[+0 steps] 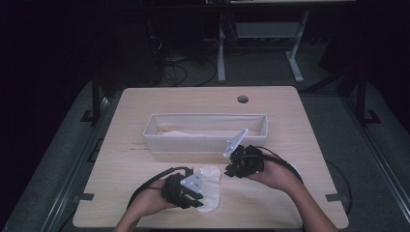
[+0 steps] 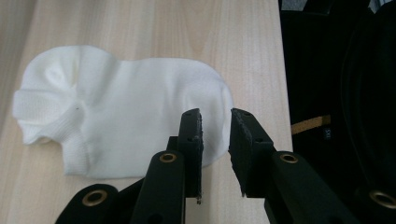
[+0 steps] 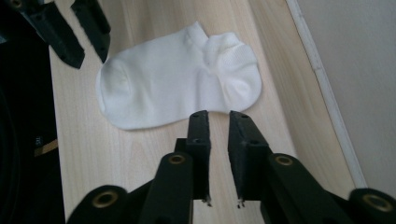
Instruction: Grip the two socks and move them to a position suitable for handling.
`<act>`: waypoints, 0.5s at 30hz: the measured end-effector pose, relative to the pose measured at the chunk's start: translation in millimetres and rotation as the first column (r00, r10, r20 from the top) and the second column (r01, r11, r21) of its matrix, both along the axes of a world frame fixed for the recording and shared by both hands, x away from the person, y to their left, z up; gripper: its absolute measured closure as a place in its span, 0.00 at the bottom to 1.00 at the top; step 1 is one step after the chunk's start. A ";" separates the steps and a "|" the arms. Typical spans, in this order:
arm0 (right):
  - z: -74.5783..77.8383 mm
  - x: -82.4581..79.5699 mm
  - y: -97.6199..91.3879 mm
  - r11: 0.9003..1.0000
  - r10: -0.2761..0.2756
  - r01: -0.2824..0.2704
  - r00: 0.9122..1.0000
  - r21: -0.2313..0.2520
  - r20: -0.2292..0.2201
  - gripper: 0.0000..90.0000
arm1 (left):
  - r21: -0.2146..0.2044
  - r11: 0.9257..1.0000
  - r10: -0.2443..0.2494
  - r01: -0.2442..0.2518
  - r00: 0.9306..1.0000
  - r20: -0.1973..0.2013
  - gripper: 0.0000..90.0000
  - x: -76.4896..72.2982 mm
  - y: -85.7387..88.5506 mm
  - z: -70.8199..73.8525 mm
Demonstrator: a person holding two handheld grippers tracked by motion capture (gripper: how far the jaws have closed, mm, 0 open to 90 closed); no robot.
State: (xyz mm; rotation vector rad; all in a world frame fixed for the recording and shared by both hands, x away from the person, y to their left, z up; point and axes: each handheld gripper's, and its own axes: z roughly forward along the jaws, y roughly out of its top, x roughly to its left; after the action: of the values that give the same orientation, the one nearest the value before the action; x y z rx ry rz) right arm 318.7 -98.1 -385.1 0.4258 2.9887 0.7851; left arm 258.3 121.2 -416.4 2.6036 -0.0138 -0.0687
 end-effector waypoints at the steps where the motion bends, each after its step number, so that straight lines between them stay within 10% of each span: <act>1: 0.3 2.0 2.8 1.000 0.004 -0.004 1.000 -0.007 -0.001 0.91 | 0.002 1.000 -0.002 0.002 1.000 -0.002 0.83 -0.2 -0.4 -0.1; 15: -24.5 28.3 45.8 0.997 0.049 -0.053 0.996 -0.056 -0.070 0.96 | -0.004 1.000 -0.014 0.014 0.999 -0.038 0.91 -0.5 0.4 -10.1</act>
State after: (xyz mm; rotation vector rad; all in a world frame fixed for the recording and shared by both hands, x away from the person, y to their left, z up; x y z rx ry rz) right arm 347.0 -52.3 -409.6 0.3834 3.0892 0.6998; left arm 257.7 121.6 -426.5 2.5984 -0.0185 -0.1236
